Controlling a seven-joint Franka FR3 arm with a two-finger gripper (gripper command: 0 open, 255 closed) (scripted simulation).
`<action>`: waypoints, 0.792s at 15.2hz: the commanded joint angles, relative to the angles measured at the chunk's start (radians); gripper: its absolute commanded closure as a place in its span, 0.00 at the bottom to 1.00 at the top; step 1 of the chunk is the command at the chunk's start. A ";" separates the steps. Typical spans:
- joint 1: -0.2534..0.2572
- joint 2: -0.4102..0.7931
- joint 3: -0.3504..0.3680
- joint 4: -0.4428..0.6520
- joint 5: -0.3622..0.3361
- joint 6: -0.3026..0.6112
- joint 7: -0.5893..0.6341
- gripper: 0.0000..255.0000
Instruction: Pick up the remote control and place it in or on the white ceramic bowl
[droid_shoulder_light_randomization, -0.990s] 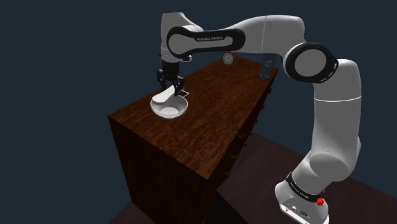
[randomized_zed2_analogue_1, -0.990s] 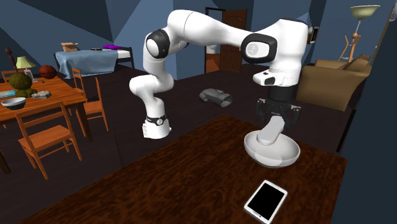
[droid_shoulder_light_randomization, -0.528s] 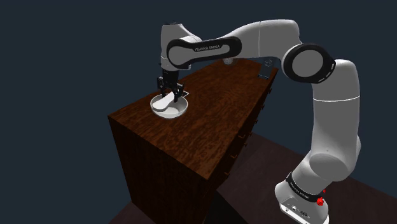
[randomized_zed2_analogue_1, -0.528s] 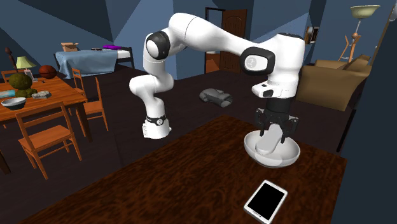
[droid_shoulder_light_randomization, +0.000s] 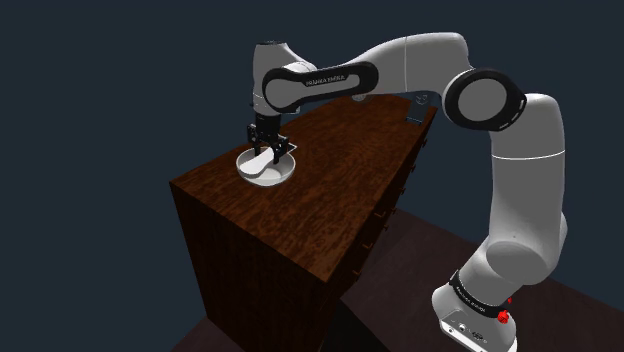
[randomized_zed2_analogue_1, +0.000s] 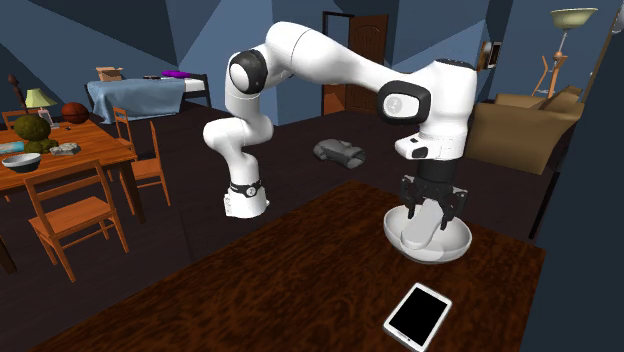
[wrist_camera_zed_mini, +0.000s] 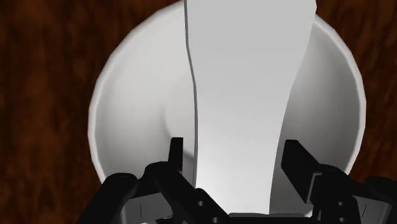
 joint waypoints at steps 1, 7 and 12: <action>0.001 0.003 0.000 -0.001 0.000 -0.001 0.000 1.00; 0.001 0.003 0.000 -0.001 0.000 -0.001 0.000 0.00; 0.006 -0.020 0.008 0.093 0.014 -0.115 -0.011 0.00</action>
